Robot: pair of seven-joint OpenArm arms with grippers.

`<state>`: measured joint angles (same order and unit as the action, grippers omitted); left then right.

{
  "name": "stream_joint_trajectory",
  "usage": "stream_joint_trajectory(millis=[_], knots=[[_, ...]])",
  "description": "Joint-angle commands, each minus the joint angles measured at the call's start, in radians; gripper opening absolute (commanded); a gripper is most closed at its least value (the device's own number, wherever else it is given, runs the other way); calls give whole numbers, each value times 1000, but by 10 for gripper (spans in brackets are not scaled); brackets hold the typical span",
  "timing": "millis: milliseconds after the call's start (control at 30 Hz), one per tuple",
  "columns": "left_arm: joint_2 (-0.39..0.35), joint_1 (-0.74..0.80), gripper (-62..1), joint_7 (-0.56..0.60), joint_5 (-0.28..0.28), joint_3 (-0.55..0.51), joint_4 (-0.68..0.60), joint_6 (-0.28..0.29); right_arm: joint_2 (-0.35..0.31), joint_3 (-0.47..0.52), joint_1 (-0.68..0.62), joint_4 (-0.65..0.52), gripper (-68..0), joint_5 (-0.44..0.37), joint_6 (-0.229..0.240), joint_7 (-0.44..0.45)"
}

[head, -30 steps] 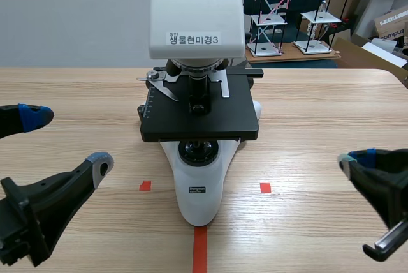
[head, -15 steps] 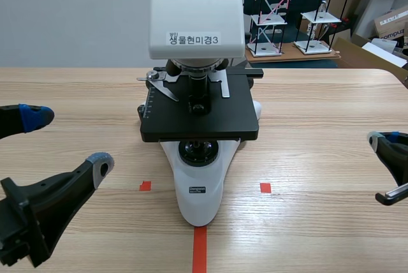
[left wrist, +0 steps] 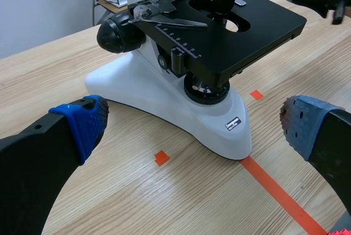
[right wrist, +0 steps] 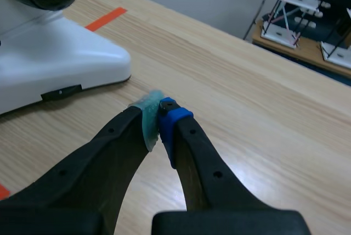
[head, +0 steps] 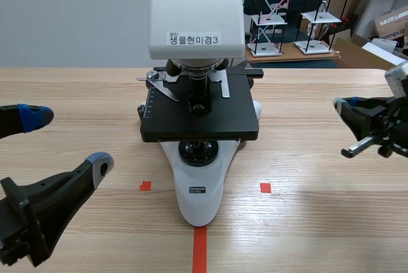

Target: Point at the fine focus knob

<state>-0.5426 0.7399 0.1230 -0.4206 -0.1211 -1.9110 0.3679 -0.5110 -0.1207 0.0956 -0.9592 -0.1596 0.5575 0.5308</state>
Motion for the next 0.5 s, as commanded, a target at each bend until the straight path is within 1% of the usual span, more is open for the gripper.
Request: stream_joint_trajectory(millis=[0, 133, 233, 333, 467], knots=[[8, 8, 14, 11, -9, -4, -16, 1, 3, -11, 47, -8, -677, 8, -3, 31], [8, 8, 14, 10, -9, -4, -16, 1, 35, -43, 134, 60, -677, 70, 0, 66], [8, 8, 14, 10, -9, -4, -16, 1, 52, -61, 180, 103, -677, 108, 35, 102], [8, 8, 14, 9, -9, -4, -16, 1, 57, -77, 202, 124, -677, 165, 66, 140], [8, 8, 14, 8, -10, -4, -16, 1, 57, -82, 204, 124, -677, 200, 72, 170]])
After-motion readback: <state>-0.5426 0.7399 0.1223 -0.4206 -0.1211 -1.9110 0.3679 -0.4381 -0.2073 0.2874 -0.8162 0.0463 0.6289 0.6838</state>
